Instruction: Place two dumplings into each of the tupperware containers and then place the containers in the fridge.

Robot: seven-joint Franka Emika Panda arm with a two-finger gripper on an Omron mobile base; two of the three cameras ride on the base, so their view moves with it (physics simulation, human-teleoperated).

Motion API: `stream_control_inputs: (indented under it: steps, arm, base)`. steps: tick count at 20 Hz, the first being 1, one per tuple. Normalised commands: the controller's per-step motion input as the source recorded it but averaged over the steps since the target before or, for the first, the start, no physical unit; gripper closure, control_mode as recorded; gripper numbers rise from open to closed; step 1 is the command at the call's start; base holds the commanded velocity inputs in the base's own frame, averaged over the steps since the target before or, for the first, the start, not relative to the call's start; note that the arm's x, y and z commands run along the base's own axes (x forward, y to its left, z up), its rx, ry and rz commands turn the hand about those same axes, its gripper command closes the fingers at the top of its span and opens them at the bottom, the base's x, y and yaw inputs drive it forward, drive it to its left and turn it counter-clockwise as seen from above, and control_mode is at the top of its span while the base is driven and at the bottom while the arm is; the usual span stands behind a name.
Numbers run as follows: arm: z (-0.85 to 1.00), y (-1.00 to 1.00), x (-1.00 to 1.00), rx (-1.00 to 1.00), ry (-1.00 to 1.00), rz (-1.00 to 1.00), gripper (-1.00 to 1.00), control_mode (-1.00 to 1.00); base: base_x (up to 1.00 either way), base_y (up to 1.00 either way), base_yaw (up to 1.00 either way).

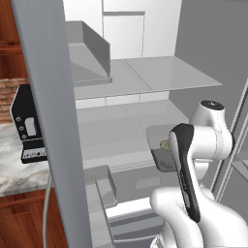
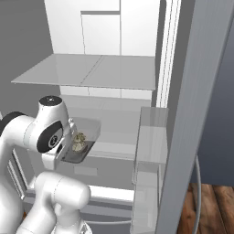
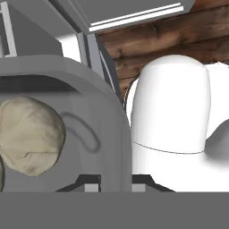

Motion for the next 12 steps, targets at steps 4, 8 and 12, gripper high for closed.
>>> stream_control_inputs:
  steps: [4, 8, 12]
  arm:
    - [-0.13, -0.07, 0.75, 0.06, -0.24, 0.14, 1.00, -1.00]
    - [-0.05, -0.13, 0.95, 0.09, -0.08, 0.18, 1.00, -1.00]
    - [0.00, -0.01, 1.00, 0.06, 0.00, 0.09, 1.00, -1.00]
  base:
    - [0.00, 0.00, 0.00]
    - [0.00, 0.00, 0.00]
    - [0.00, 0.00, 0.00]
